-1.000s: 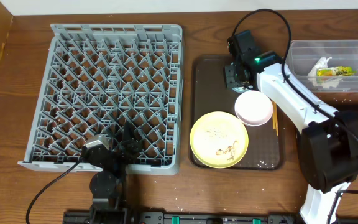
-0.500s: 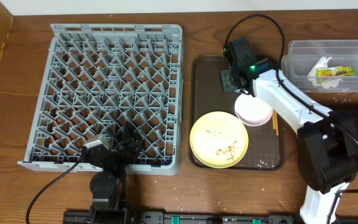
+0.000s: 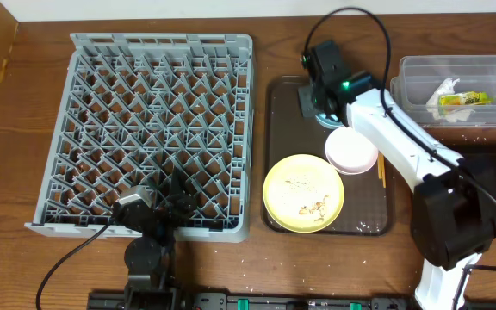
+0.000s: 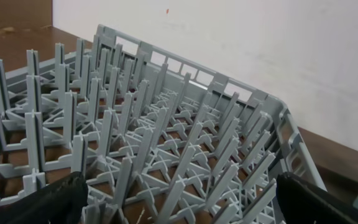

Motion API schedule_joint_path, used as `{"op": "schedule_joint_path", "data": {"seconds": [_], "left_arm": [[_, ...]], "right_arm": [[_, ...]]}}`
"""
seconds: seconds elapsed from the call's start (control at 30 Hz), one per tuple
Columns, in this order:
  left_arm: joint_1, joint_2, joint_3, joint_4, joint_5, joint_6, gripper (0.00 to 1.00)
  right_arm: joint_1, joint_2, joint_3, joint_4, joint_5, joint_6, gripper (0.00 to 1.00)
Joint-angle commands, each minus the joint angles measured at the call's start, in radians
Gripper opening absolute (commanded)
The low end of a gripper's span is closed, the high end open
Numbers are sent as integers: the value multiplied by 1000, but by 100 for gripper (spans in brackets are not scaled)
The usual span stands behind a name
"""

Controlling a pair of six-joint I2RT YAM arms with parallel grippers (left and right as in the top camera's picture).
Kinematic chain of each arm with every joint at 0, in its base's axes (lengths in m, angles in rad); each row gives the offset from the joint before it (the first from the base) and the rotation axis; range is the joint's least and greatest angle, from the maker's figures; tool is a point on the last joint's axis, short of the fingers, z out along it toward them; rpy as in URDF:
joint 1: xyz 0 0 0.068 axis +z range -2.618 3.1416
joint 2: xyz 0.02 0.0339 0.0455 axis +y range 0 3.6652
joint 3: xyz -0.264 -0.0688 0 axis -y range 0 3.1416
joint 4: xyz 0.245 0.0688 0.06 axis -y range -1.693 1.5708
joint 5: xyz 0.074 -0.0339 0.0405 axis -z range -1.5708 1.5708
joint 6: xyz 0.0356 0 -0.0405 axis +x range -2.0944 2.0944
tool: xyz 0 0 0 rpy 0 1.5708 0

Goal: Sort waste into correct bins and load items into the dishwasher
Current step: 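Grasp the white cup and lift it toward the dish rack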

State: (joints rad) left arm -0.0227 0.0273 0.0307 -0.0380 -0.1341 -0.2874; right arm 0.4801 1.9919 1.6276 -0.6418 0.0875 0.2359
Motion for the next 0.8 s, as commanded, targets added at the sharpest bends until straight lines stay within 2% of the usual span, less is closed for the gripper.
{"op": "schedule_joint_path", "data": {"seconds": [0.0, 0.13, 0.27, 0.57, 0.77], "left_arm": [[-2, -2, -18, -36, -16, 10, 98], [-2, -2, -18, -36, -16, 10, 98], [-2, -2, -18, -36, -16, 10, 98], [-2, -2, -18, -36, -17, 10, 98], [-2, -2, -18, -36, -16, 10, 98]], "right_arm": [[22, -53, 87, 14, -121, 29, 1], [26, -53, 110, 168, -411, 40, 1], [43, -30, 109, 405, -621, 166, 1], [163, 121, 110, 885, -725, 417, 1], [226, 240, 111, 1107, -797, 554, 1]]}}
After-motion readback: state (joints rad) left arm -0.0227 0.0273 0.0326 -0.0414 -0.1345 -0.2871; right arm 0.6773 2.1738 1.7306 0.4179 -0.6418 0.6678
